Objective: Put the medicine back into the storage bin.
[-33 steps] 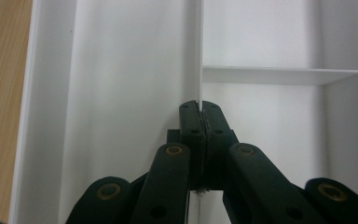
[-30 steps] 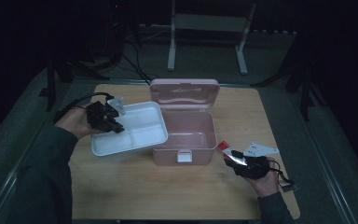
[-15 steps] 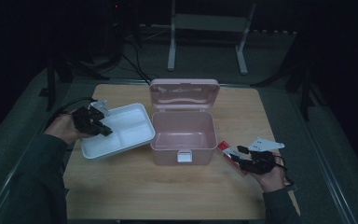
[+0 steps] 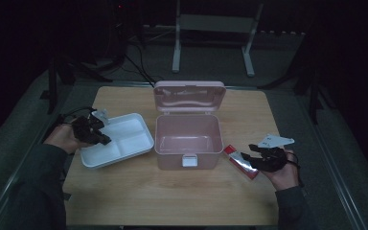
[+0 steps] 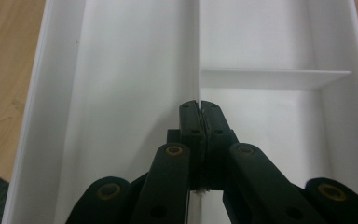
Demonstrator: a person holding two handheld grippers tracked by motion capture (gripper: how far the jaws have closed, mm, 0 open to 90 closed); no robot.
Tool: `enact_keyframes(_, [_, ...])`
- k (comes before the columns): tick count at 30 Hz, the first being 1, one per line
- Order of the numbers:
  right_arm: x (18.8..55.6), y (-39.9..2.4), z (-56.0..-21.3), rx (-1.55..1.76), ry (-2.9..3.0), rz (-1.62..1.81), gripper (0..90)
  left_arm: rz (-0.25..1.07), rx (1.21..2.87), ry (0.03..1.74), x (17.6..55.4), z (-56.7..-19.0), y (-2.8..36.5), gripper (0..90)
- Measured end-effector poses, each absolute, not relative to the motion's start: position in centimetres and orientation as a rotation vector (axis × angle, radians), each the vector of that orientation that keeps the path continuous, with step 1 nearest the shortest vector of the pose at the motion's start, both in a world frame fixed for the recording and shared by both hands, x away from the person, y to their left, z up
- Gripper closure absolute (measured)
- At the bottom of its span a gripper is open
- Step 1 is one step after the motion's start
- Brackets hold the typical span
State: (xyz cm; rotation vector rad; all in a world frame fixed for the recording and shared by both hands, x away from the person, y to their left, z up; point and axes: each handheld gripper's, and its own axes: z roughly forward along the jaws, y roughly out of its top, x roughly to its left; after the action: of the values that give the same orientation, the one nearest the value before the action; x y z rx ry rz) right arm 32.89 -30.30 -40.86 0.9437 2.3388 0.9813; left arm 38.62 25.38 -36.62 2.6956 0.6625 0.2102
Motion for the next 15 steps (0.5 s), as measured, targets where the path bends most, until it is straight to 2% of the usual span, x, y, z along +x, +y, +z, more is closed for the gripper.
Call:
enact_keyframes(4, [33.7,-30.0,-40.6,0.946,2.383,0.899,49.5,0.198,2.698,0.664,39.1,-38.3,24.7,89.1])
enact_keyframes(15, [35.9,-28.9,-40.2,0.972,2.48,0.693,47.1,0.201,2.725,0.688,39.8,-40.2,23.8,89.0])
